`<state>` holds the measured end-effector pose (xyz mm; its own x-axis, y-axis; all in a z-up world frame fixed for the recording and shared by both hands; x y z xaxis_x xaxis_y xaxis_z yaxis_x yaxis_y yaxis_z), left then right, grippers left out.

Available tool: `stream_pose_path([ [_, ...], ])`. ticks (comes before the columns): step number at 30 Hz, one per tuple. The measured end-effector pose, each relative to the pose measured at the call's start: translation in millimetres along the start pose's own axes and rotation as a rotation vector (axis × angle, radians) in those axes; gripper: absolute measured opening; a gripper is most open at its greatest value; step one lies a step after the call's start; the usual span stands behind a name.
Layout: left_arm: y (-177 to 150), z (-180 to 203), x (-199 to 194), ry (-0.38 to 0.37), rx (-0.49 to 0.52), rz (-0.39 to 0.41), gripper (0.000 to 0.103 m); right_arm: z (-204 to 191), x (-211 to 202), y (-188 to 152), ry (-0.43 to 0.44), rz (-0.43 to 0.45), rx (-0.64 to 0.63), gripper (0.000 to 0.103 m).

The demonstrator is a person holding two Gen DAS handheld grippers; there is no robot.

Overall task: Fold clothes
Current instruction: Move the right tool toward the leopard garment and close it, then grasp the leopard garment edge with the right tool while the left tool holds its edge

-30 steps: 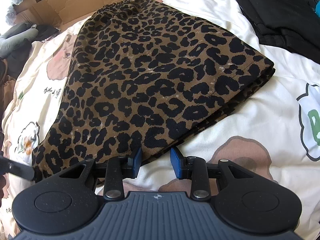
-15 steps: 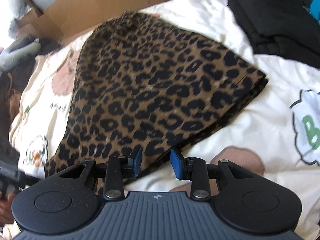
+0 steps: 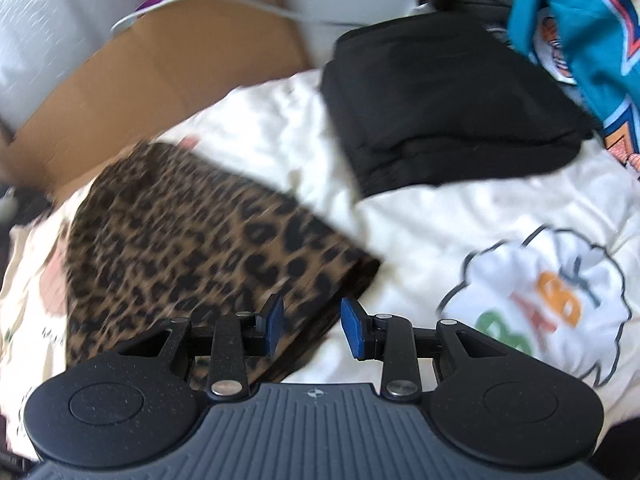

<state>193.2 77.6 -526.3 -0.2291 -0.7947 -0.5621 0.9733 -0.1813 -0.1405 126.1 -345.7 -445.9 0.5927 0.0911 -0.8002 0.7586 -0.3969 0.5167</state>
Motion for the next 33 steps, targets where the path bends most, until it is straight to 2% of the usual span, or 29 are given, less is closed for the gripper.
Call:
stream_pose_path([
  [12, -3, 6, 2, 0.040, -0.010, 0.000, 0.020, 38, 20, 26, -0.030, 0.057, 0.040, 0.039],
  [14, -3, 6, 3, 0.041, -0.012, 0.002, 0.020, 38, 23, 26, -0.017, 0.054, 0.025, 0.035],
  [15, -4, 5, 3, 0.040, -0.015, 0.003, 0.020, 37, 24, 27, -0.009, 0.049, 0.009, 0.022],
  [16, -4, 5, 3, 0.040, -0.016, 0.004, 0.020, 37, 25, 27, -0.002, 0.045, -0.006, 0.002],
  [21, -5, 5, 4, 0.036, -0.016, 0.003, 0.022, 35, 22, 32, -0.032, 0.062, -0.039, 0.001],
  [26, -5, 4, 4, 0.032, -0.014, 0.004, 0.024, 34, 32, 31, -0.057, 0.032, -0.036, 0.001],
  [29, -6, 3, 3, 0.026, -0.017, 0.010, 0.021, 34, 30, 30, -0.070, 0.040, -0.019, 0.005],
  [30, -7, 2, 3, 0.022, -0.022, 0.012, 0.021, 35, 29, 30, -0.074, 0.043, -0.014, 0.013],
  [31, -7, 1, 2, 0.020, -0.029, 0.013, 0.019, 36, 29, 29, -0.086, 0.042, -0.013, 0.031],
  [33, -8, -1, 1, 0.013, -0.044, 0.013, 0.015, 40, 29, 28, -0.095, 0.039, 0.001, 0.047],
])
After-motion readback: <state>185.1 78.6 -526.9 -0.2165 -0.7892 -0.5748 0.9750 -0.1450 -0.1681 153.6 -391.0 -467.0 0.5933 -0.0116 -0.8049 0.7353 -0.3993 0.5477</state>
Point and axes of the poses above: each gripper's, at about its wrist camera, not at the fingertips, and x roughly the way its jaws point, z to its right, y to its top, the point moved 1 cm from there along x, roughly the way its jaws point
